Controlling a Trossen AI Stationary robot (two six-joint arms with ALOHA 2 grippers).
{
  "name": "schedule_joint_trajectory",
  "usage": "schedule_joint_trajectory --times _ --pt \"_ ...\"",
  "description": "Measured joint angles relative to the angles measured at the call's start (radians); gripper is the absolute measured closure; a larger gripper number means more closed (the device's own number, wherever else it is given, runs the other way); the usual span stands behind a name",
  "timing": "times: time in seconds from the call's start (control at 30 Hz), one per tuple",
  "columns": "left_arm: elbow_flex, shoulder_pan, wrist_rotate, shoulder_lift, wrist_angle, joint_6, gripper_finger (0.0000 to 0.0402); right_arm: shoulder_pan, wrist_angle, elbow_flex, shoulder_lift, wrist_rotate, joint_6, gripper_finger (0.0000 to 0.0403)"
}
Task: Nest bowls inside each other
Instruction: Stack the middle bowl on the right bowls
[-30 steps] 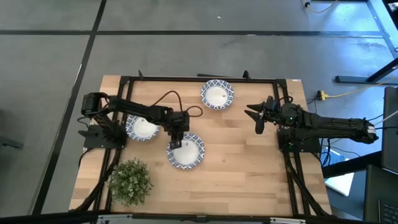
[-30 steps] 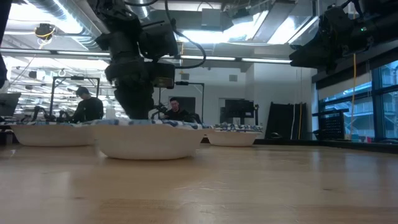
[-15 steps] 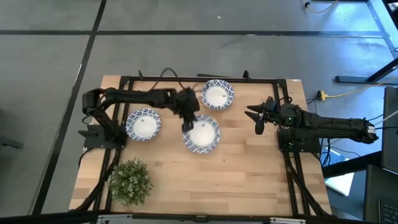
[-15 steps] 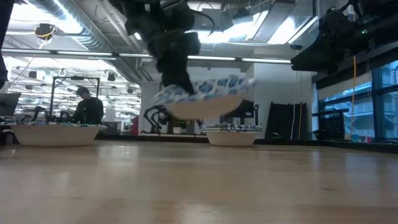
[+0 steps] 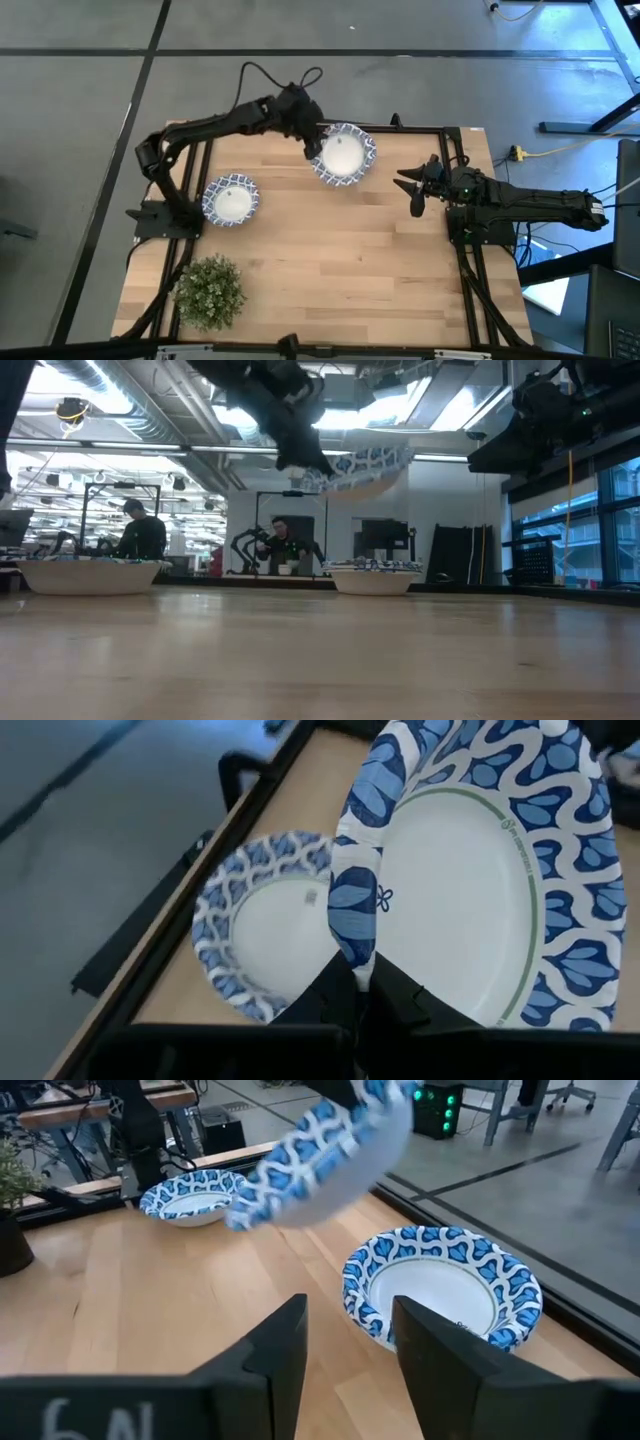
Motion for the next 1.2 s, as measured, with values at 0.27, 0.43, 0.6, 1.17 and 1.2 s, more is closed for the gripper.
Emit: schedule_joint_trajectory --times 0.27,0.43,0.6,1.17,1.2 --pt "0.131 0.035 0.026 0.190 0.002 -0.019 0.0401 0.000 0.003 0.000 0.000 0.001 -0.013 0.0253" --pt "0.274 0.059 0.040 0.315 -0.056 -0.006 0.0401 0.000 0.007 0.000 0.000 0.000 -0.010 0.0253" --pt "0.368 0.094 0.042 0.395 -0.138 -0.003 0.0401 0.000 0.009 0.000 -0.001 0.001 -0.011 0.0253" --pt "0.379 0.125 0.112 0.456 -0.120 0.005 0.0401 0.000 0.017 0.000 -0.001 0.031 -0.040 0.0253" --pt "0.379 0.122 0.112 0.456 -0.115 0.005 0.0401 0.000 0.017 0.000 -0.001 0.030 -0.040 0.0253"
